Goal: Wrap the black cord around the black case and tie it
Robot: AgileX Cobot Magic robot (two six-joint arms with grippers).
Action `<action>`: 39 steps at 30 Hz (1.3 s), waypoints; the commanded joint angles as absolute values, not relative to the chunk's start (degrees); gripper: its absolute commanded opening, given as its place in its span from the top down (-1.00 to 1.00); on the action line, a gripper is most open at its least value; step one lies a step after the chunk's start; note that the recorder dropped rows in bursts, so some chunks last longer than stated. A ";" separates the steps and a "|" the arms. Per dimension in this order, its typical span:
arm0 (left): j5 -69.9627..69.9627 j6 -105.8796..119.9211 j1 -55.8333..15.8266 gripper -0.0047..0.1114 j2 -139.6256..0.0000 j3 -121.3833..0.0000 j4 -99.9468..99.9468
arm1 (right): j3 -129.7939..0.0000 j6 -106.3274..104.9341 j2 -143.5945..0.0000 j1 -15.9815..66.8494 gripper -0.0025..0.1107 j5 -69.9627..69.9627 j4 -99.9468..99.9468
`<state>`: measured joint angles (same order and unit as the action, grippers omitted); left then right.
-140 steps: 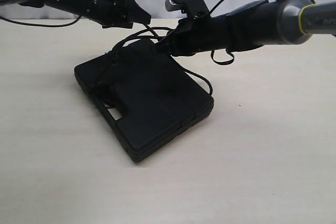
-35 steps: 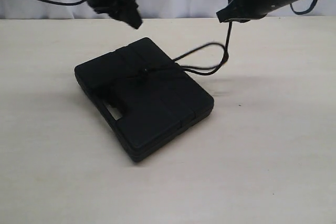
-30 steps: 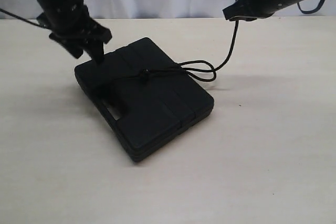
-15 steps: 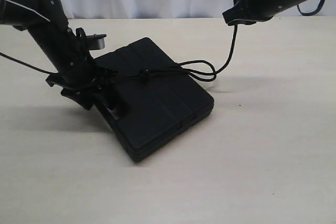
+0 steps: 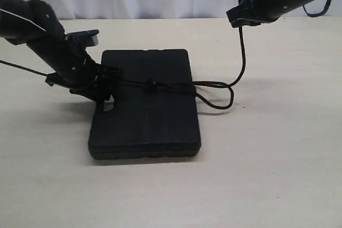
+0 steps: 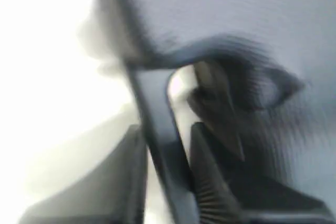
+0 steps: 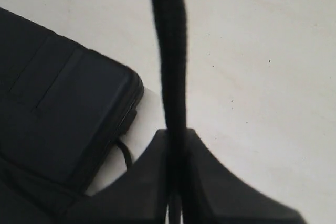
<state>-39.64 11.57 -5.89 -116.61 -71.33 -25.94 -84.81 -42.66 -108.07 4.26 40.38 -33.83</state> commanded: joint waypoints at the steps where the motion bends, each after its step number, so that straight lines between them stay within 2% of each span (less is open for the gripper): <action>1: -40.56 13.26 -1.86 0.92 -111.51 -71.09 -25.15 | -85.17 -40.78 -107.35 0.42 0.88 41.90 -33.55; 7: -43.48 13.41 4.64 0.92 -107.45 -71.09 -24.74 | -84.01 -40.09 -104.47 -7.26 0.88 42.75 -33.77; 13: -44.57 15.20 9.41 0.92 -107.30 -71.09 -23.96 | -77.63 -40.29 -97.99 -14.87 0.88 39.34 -30.99; 16: -43.85 15.20 9.39 0.92 -107.30 -71.09 -21.68 | -73.95 -40.15 -96.63 -19.01 0.88 37.87 -30.32; 20: -41.12 14.67 9.39 0.92 -107.40 -71.09 -21.88 | -65.05 -38.92 -96.17 -25.98 0.88 28.32 -31.24; 26: -30.67 14.77 9.39 0.92 -107.52 -66.34 -26.79 | -55.11 -38.37 -96.70 -26.52 0.88 11.23 -35.55; 35: -30.31 14.77 9.39 0.92 -107.52 -66.34 -28.21 | -54.92 -37.61 -99.57 -26.52 0.87 11.07 -36.66; 37: -30.45 14.77 9.39 0.92 -107.52 -66.34 -28.22 | -54.92 -37.85 -99.83 -26.52 0.79 10.95 -37.21; 39: -30.82 14.77 9.39 0.92 -107.52 -66.34 -28.22 | -55.04 -38.61 -100.06 -26.52 0.60 11.85 -37.21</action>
